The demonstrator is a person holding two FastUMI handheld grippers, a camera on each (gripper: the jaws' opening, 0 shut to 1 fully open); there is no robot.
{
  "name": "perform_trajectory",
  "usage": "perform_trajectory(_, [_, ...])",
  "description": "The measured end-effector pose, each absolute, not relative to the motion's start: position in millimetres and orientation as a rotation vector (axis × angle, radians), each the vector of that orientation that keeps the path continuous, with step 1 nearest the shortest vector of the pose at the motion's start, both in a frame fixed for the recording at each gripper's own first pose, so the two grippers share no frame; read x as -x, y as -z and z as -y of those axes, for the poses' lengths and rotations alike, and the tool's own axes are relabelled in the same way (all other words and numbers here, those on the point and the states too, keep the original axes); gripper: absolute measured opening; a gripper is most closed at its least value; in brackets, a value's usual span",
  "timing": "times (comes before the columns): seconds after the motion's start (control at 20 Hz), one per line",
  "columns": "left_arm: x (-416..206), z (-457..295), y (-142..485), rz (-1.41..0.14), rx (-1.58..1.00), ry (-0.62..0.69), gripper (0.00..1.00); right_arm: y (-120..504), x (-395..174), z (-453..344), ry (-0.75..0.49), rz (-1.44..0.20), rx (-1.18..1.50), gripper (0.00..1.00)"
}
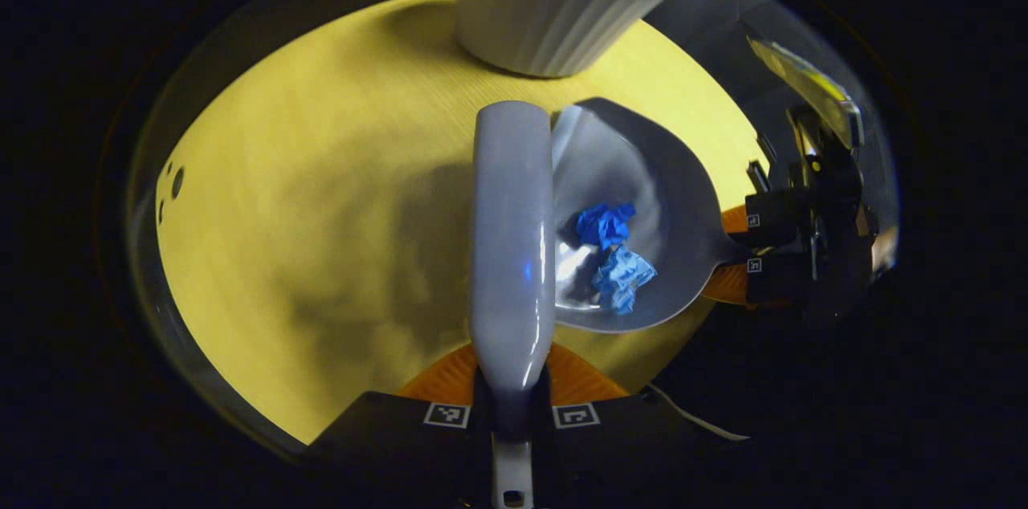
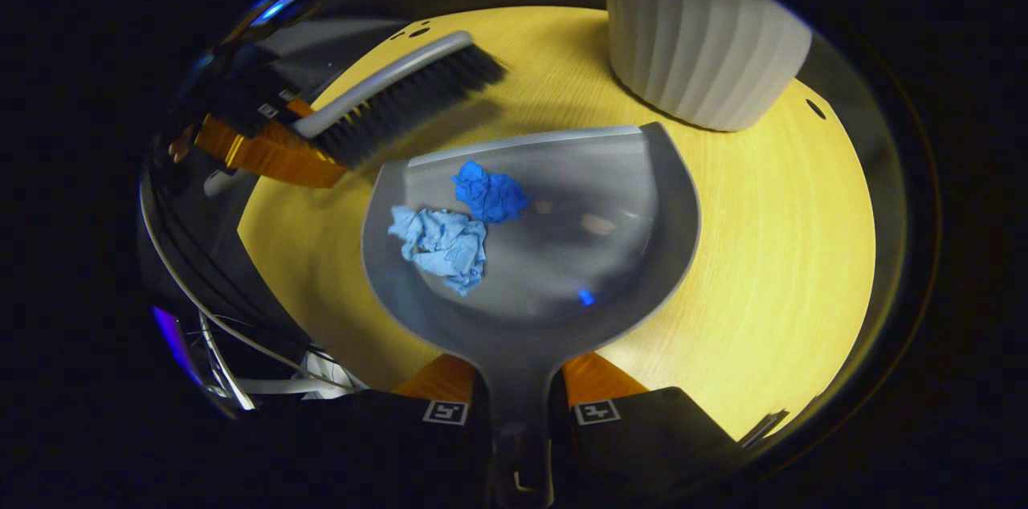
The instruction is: Pick up the small broom and dustpan from the desktop, sweep the trash into the dustpan with the broom, and then empty the trash into the garbage bin.
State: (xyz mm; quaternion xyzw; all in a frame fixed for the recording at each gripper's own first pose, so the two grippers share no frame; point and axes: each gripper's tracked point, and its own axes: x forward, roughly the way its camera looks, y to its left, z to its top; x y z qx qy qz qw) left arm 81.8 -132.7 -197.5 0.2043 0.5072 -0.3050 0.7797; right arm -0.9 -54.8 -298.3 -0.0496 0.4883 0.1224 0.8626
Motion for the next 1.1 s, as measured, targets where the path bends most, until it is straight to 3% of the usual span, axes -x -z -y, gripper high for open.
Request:
perform_trajectory(0.3, [-32,70,197,-1.011,-0.366,0.506,0.23,225,22,85,-0.229,-0.972,0.131,0.33])
perform_trajectory(0.7, [10,16,226,-1.030,-0.262,0.438,0.23,81,42,126,-0.169,-0.894,0.056,0.33])
perform_trajectory(1.1, [9,5,216,-0.947,-0.196,0.421,0.23,-6,-33,153,-0.030,-0.778,-0.021,0.33])
